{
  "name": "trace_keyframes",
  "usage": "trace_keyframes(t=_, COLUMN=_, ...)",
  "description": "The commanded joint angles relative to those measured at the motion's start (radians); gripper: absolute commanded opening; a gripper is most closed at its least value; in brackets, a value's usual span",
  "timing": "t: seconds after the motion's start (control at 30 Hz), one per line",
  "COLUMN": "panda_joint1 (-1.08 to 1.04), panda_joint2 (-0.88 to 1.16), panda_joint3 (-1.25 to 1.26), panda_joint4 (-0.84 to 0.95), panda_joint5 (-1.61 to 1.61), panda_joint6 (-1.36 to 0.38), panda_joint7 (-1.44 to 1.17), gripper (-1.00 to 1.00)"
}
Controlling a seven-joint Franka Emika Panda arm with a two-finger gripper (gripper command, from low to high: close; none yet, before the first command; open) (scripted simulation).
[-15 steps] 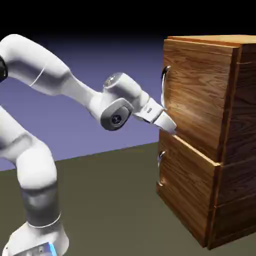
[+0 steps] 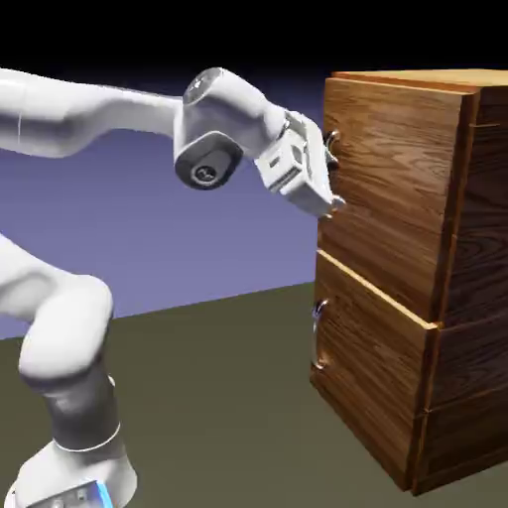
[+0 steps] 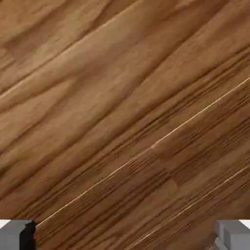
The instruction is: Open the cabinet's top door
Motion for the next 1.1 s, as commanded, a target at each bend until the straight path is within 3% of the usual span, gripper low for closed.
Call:
trace_keyframes(t=0.0, panda_joint1=-0.014, panda_joint2=-0.011, panda_joint3=0.017, panda_joint4=0.003, panda_joint5=0.044, panda_joint6=-0.004, panda_joint7=0.027, gripper=1.0)
trace_keyframes(t=0.6, panda_joint1=-0.26, panda_joint2=-0.216, panda_joint3=0.324, panda_joint4=0.06, panda_joint5=0.827, panda_joint6=-0.07, panda_joint7=0.51, gripper=1.0)
trace_keyframes(t=1.07, panda_joint1=-0.369, panda_joint2=-0.328, panda_joint3=0.546, panda_joint4=0.006, panda_joint5=1.435, panda_joint6=0.022, panda_joint7=0.987, gripper=1.0)
